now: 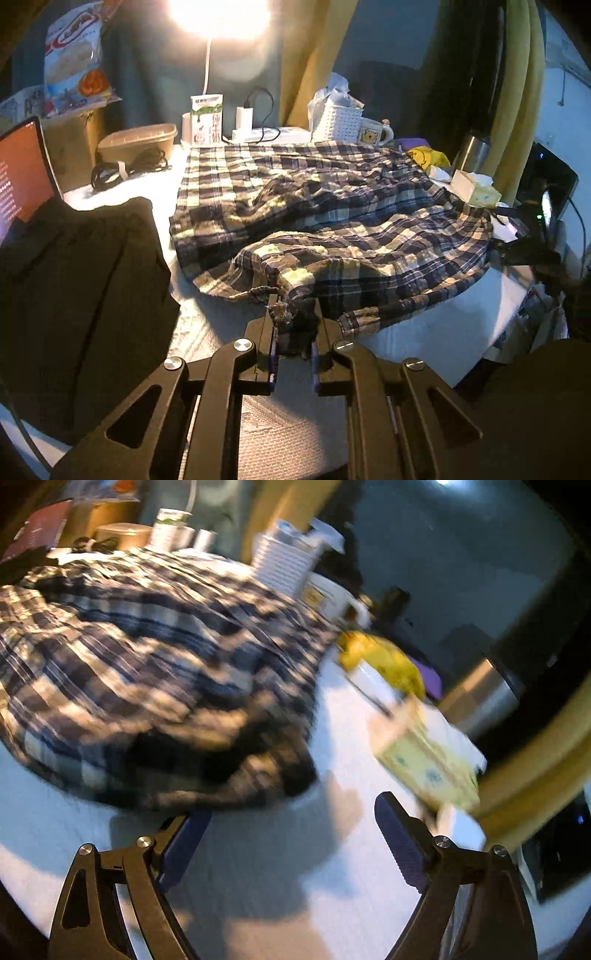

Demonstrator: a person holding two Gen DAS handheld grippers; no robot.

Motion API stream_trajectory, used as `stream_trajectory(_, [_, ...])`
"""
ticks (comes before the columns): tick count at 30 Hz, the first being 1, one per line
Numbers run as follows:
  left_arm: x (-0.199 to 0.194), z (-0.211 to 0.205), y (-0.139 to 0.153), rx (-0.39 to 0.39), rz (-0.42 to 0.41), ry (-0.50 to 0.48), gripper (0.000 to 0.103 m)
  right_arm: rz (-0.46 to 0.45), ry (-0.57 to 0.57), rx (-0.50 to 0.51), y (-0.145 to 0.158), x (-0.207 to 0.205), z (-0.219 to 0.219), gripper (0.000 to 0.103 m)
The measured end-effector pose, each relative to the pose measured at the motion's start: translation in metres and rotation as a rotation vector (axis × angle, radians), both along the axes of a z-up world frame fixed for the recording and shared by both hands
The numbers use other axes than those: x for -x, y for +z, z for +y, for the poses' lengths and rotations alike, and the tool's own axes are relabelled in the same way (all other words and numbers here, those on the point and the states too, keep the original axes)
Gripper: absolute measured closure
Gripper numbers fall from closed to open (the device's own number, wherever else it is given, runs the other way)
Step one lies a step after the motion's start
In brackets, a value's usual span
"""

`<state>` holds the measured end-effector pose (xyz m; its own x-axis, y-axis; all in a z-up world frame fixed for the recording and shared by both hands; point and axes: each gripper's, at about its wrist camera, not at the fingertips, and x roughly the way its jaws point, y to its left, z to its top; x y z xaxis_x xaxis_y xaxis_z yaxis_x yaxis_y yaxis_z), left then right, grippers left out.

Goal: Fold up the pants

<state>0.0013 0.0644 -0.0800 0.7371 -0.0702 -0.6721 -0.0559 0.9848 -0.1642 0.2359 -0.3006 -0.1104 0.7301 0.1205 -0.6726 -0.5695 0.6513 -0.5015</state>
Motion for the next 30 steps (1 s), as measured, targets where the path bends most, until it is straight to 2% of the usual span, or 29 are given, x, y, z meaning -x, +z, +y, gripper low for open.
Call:
stream_trajectory(1, [0.001, 0.001, 0.001, 0.0, -0.001, -0.001, 0.092, -0.001, 0.017, -0.005, -0.001, -0.003, 0.005, 0.012])
stream_trajectory(2, [0.002, 0.002, 0.002, 0.002, -0.003, 0.001, 0.092, -0.002, 0.027, -0.008, -0.003, -0.004, 0.008, 0.02])
stream_trajectory(3, [0.004, 0.003, 0.003, 0.006, -0.004, 0.005, 0.092, 0.008, 0.05, -0.015, -0.004, -0.004, 0.01, 0.054])
stream_trajectory(4, [0.005, 0.003, 0.004, 0.009, -0.006, 0.007, 0.092, 0.039, 0.072, -0.023, -0.005, -0.006, 0.012, 0.074])
stream_trajectory(5, [0.006, 0.003, 0.004, 0.01, -0.008, 0.009, 0.092, 0.041, 0.058, -0.021, -0.005, -0.006, 0.013, 0.079])
stream_trajectory(12, [0.013, 0.004, 0.013, 0.019, -0.032, 0.006, 0.092, 0.026, 0.017, -0.116, 0.011, 0.008, -0.003, 0.08])
stream_trajectory(20, [0.019, 0.003, 0.047, 0.02, -0.102, -0.006, 0.092, -0.024, -0.033, -0.252, 0.048, 0.023, -0.022, 0.08])
stream_trajectory(24, [0.026, -0.007, 0.073, -0.01, -0.157, -0.024, 0.092, -0.062, -0.05, -0.274, 0.065, 0.027, -0.025, 0.08])
stream_trajectory(30, [0.028, -0.008, 0.09, -0.043, -0.195, -0.018, 0.092, -0.112, -0.053, -0.33, 0.089, 0.032, -0.035, 0.08])
